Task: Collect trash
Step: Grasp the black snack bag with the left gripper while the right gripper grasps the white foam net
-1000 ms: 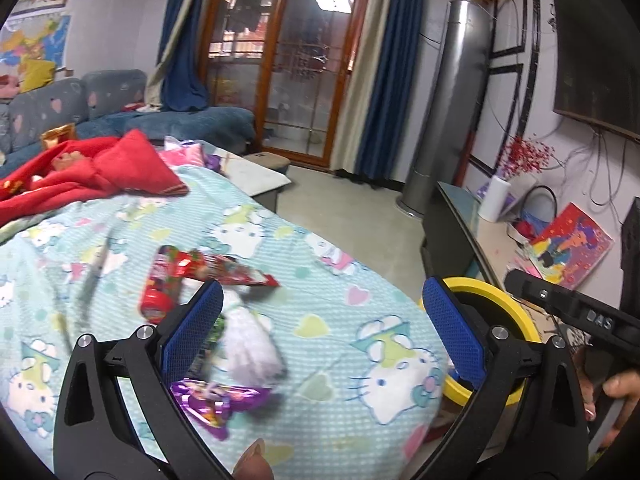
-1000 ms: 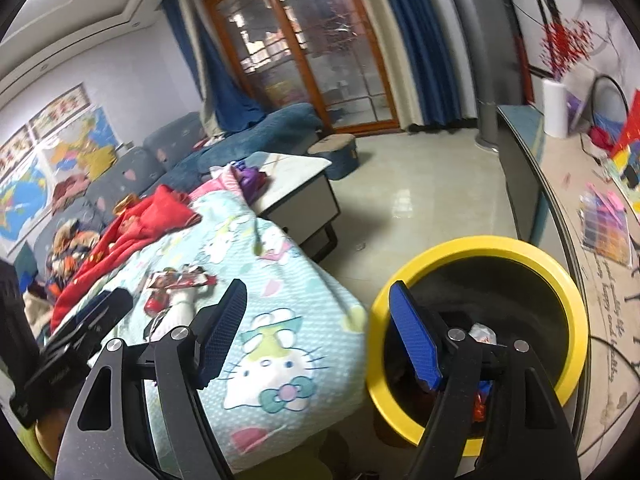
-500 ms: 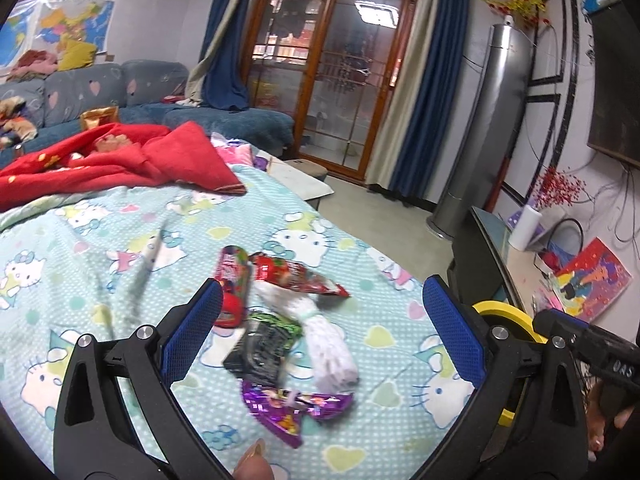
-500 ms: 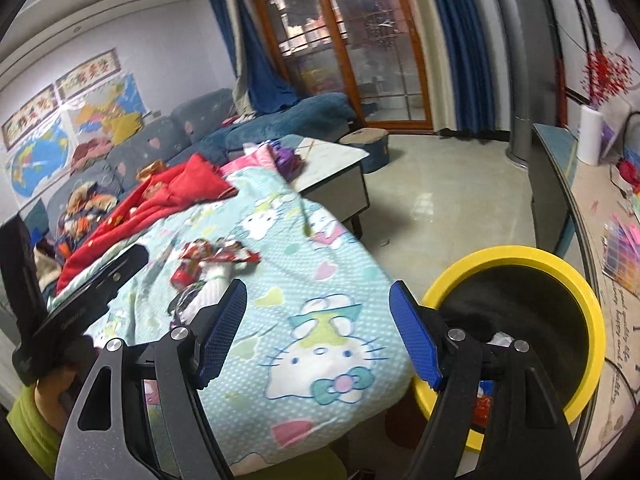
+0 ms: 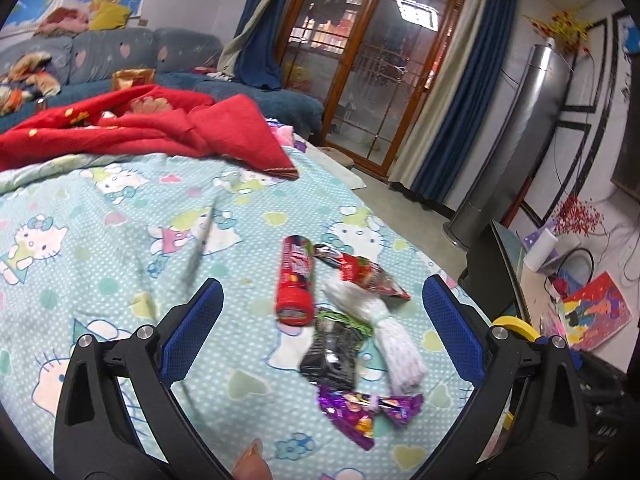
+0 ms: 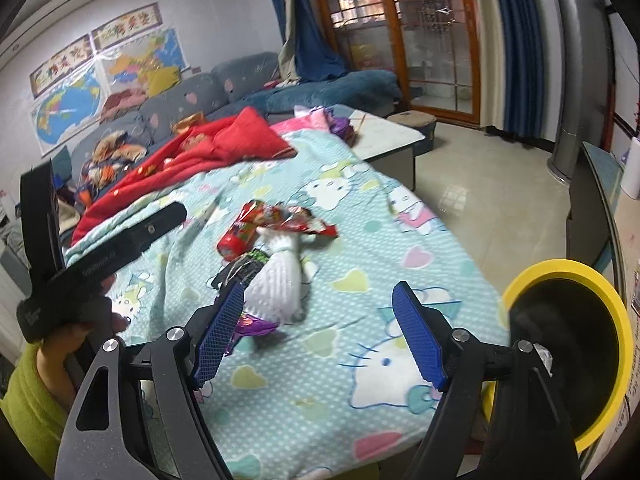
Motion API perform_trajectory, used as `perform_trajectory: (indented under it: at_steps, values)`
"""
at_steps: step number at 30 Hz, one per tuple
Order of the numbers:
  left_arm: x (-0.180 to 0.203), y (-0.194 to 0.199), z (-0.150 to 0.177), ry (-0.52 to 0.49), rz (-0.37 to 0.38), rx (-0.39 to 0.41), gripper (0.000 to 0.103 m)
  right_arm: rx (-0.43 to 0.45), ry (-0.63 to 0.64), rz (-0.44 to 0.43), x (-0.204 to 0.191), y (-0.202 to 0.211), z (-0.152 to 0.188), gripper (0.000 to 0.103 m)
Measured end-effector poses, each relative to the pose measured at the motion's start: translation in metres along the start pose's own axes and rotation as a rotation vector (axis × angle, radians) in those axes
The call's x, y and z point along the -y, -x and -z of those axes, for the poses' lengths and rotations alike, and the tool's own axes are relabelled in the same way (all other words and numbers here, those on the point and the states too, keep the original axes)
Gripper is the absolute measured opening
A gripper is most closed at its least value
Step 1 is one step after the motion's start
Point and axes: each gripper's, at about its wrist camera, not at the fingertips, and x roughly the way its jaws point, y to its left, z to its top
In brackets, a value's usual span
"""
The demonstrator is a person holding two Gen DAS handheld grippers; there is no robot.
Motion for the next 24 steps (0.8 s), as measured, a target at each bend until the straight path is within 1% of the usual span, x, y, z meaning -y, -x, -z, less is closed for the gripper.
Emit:
perform_trajectory:
  at_steps: [5,7,9,11,13,14,16,18,19,21,22,24]
  values:
    - [-0.018,-0.005,-0.001,0.041,0.01,-0.033,0.084,-0.04,0.012,-0.01,-0.009,-0.018,-0.001,0.074]
    - [-0.021,-0.009,0.0,0.053,0.029,-0.048,0.078,-0.055,0.004,-0.014,-0.01,-0.025,-0.002,0.074]
    - [-0.026,-0.013,0.002,0.07,0.063,-0.074,0.075,-0.073,-0.001,-0.016,-0.011,-0.034,-0.004,0.074]
    - [-0.029,-0.019,0.005,0.089,0.085,-0.105,0.07,-0.088,-0.007,-0.019,-0.011,-0.042,-0.005,0.074]
    - [-0.031,-0.024,0.009,0.099,0.102,-0.128,0.059,-0.103,-0.01,-0.022,-0.011,-0.05,-0.006,0.074]
    - [-0.032,-0.027,0.01,0.105,0.109,-0.142,0.057,-0.114,-0.011,-0.026,-0.012,-0.055,-0.006,0.074]
    - [-0.034,-0.033,0.014,0.122,0.133,-0.171,0.05,-0.134,-0.009,-0.03,-0.011,-0.063,-0.007,0.074]
    - [-0.037,-0.038,0.018,0.143,0.164,-0.2,0.045,-0.146,-0.01,-0.033,-0.011,-0.07,-0.006,0.074]
    - [-0.038,-0.041,0.02,0.152,0.181,-0.214,0.045,-0.153,-0.009,-0.036,-0.012,-0.073,-0.006,0.073]
    - [-0.037,-0.046,0.023,0.157,0.202,-0.238,0.043,-0.169,-0.014,-0.049,-0.012,-0.08,-0.006,0.071]
    - [-0.036,-0.048,0.024,0.157,0.207,-0.246,0.04,-0.174,-0.018,-0.056,-0.012,-0.082,-0.006,0.07]
    - [-0.034,-0.052,0.027,0.156,0.218,-0.265,0.036,-0.193,-0.027,-0.066,-0.011,-0.089,-0.005,0.065]
